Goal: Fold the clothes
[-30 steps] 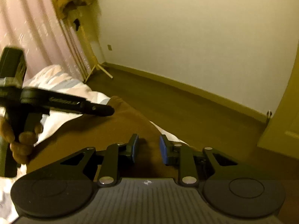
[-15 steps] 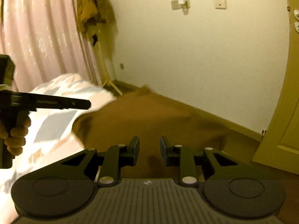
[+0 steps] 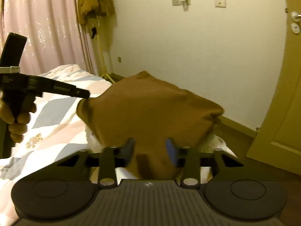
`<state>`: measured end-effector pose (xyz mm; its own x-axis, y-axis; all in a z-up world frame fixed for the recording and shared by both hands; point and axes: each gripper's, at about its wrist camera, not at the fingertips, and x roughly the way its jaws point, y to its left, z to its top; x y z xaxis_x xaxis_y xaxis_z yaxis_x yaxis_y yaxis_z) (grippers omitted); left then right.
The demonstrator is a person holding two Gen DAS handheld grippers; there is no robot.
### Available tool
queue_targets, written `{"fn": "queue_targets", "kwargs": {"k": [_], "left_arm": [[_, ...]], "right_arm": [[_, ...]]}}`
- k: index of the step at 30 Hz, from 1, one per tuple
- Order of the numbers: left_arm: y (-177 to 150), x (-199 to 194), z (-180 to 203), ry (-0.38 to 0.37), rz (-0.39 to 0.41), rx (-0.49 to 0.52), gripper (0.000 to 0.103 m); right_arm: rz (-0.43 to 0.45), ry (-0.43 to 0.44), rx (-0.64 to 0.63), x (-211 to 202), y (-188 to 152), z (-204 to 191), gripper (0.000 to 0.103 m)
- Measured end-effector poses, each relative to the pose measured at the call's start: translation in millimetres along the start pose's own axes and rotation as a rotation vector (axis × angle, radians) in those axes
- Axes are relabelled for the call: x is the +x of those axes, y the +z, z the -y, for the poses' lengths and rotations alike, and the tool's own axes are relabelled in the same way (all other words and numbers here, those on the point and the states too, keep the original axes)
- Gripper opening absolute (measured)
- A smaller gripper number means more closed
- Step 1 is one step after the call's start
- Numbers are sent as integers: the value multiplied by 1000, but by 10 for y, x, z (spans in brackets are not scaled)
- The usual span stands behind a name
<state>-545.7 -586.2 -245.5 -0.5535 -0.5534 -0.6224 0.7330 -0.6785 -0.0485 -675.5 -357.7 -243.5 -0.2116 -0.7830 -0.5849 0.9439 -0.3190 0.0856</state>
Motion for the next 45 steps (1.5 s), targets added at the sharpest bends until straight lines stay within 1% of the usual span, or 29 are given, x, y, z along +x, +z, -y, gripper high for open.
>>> {"fn": "queue_targets", "kwargs": {"k": [2, 3, 6, 7, 8, 11, 12, 13, 14, 16, 18, 20, 22, 26, 28, 32, 38, 42, 45], "left_arm": [[-120, -247, 52, 29, -40, -28, 43], [-194, -374, 71, 38, -64, -45, 45], [-460, -803, 167, 47, -124, -63, 58], [-531, -961, 196, 50, -140, -63, 66], [-602, -1118, 226, 52, -156, -63, 69], [-724, -1558, 286, 63, -196, -68, 71], [-734, -1713, 307, 58, -198, -71, 73], [-742, -1889, 340, 54, -196, -72, 78], [-733, -2062, 374, 60, -188, -67, 82], [-704, -2410, 441, 88, -162, -51, 85], [-648, -2708, 493, 98, -147, -45, 88], [-589, -3015, 544, 101, -135, -47, 93], [-505, -3239, 580, 112, -123, -42, 95], [-385, -3697, 650, 140, -81, -25, 102], [-346, -3865, 675, 144, -53, -21, 102], [-302, -4069, 731, 184, -32, 8, 102], [-250, -4357, 779, 223, 21, 29, 102], [-240, -4530, 780, 233, 52, 38, 102], [-252, -4625, 778, 234, 62, 42, 102]], "right_arm": [[-26, -14, 60, -210, -137, 11, 52], [-45, -26, 96, -312, -212, 6, 55], [-92, -53, 167, -641, -424, -78, 58], [-97, -61, 180, -751, -471, -114, 62], [-98, -66, 189, -881, -506, -153, 63], [-79, -85, 194, -1322, -501, -314, 72], [-69, -88, 196, -1449, -468, -365, 78], [-57, -91, 199, -1542, -405, -430, 83], [-42, -93, 201, -1667, -349, -485, 84], [-19, -94, 208, -1945, -258, -570, 91], [-1, -97, 225, -2205, -193, -627, 94], [-1, -99, 248, -2413, -131, -655, 99], [-1, -104, 262, -2617, -68, -693, 100], [22, -127, 228, -2988, 36, -773, 101], [33, -141, 212, -3139, 88, -806, 101], [55, -190, 187, -3253, 147, -887, 101], [88, -264, 148, -3417, 234, -1009, 103], [111, -311, 139, -3478, 269, -1080, 103], [148, -313, 126, -3512, 249, -1142, 103]]}}
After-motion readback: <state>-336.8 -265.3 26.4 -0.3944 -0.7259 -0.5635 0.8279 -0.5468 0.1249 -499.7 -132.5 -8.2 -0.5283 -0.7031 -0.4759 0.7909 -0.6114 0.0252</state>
